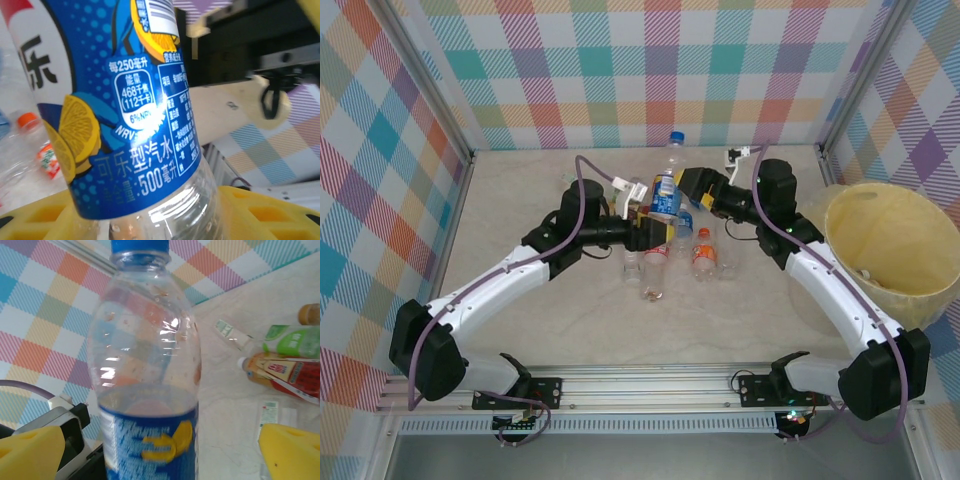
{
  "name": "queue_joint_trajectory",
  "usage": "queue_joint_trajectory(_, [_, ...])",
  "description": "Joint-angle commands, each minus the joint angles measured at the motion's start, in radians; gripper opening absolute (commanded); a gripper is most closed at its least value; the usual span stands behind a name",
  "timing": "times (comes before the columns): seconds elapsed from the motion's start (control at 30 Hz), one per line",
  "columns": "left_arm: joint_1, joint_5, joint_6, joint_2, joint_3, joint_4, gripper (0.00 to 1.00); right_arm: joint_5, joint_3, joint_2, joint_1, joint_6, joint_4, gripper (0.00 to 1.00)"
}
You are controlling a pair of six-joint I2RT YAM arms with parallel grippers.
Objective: Put the plastic bottles in the bin
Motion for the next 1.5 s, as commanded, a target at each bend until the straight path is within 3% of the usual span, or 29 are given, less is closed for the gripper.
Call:
queue_joint_trajectory(0.0, [-0.027, 0.128, 0.031, 0.019, 0.040, 0.060, 0.55, -0.003, 0.024, -0.019, 0.006, 0.019, 0.058, 1.00])
queue_joint_trajectory(0.13, [-0.035, 0.212, 0.028, 0.062, 0.070, 0.070, 0.55, -0.046, 0.019, -0.017, 0.006, 0.026, 0.156, 1.00])
queue_joint_trajectory(0.23, [-0.047, 0.238, 0.036, 0.091, 0.101, 0.053, 0.55, -0.031, 0.052, -0.012, 0.006, 0.021, 0.129, 1.00])
queue_joint_trajectory(0.37, [-0.056, 0.214, 0.071, 0.111, 0.135, 0.004, 0.55, 0.024, 0.085, -0.012, 0.005, -0.017, 0.042, 0.94])
queue_joint_trajectory(0.6, [-0.063, 0.190, 0.105, 0.138, 0.166, -0.049, 0.55, 0.082, 0.113, -0.018, 0.006, -0.060, -0.071, 0.75])
queue_joint_trajectory(0.83, [-0.063, 0.175, 0.108, 0.141, 0.175, -0.065, 0.55, 0.098, 0.119, -0.024, 0.006, -0.075, -0.114, 0.65])
queue_joint_trajectory(1.1, [-0.064, 0.160, 0.102, 0.142, 0.177, -0.073, 0.56, 0.121, 0.138, -0.013, 0.006, -0.070, -0.118, 0.61])
queue_joint_trajectory(1.23, [-0.061, 0.126, 0.100, 0.136, 0.183, -0.091, 0.65, 0.158, 0.149, -0.020, 0.006, -0.091, -0.134, 0.60])
queue_joint_trajectory(1.37, [-0.058, 0.085, 0.084, 0.127, 0.189, -0.107, 0.93, 0.233, 0.202, -0.034, 0.004, -0.175, -0.231, 0.59])
queue_joint_trajectory(1.47, [-0.052, 0.039, 0.081, 0.110, 0.174, -0.108, 1.00, 0.361, 0.247, -0.065, -0.011, -0.251, -0.343, 0.59])
